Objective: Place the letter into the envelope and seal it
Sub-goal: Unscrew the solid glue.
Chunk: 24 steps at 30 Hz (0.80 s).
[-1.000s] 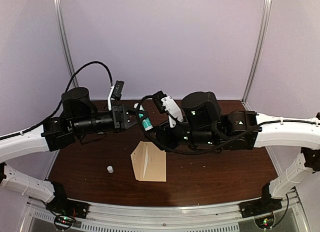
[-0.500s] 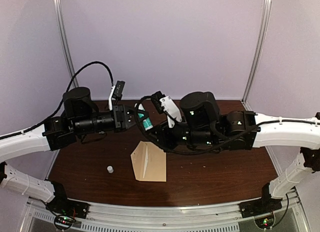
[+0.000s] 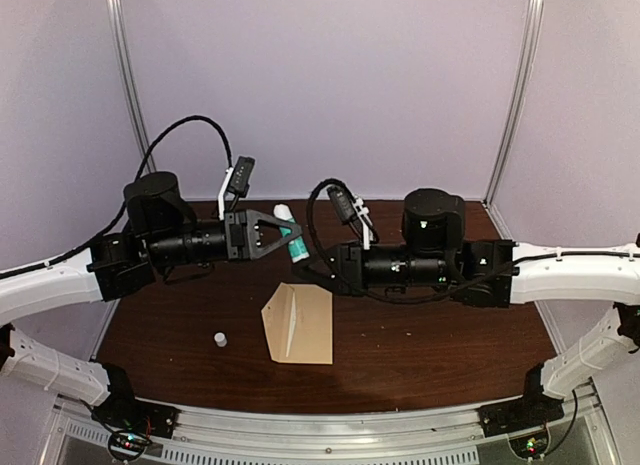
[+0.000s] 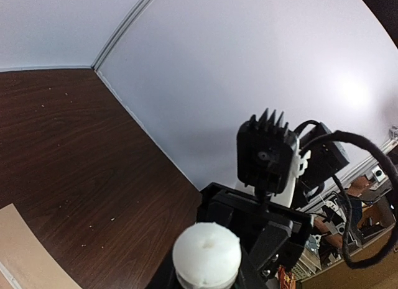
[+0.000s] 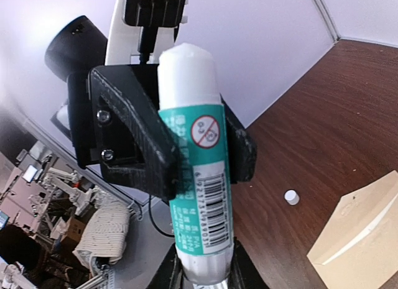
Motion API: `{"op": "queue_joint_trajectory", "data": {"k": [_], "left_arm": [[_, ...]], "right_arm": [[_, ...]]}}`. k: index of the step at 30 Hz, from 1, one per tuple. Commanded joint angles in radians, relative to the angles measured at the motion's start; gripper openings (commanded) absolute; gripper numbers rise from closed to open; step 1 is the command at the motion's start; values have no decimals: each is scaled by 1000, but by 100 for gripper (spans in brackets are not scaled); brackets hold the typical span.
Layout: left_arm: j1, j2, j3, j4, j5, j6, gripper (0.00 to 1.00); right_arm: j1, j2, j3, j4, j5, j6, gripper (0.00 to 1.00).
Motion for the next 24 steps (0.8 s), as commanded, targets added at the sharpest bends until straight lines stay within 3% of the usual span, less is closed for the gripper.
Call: {"op": "queue_joint_trajectory", "data": {"k": [1,10,16,20,22,24], "left_arm": [[-8,-3,3,94,159,82,0],[-8,-5,7,168,272,131,0],[-8,-5,2,186,283,135,0],[-7,-29,-7,197,183,107,0],[-7,-41,-20,229,134,81,0],[-8,-46,-29,252,108,66,0]], "right_arm": [[-72,-19,-75,315,-219,206,0],[-86,28,-95,546,-493,288,0],[-85,23,-108,592,-489,300,2],[-86,-21,-109,459,-376,209,28],[-86,-37,-112,420,-334,183,48],[-82,-41,-105,393,-309,173,58]]}}
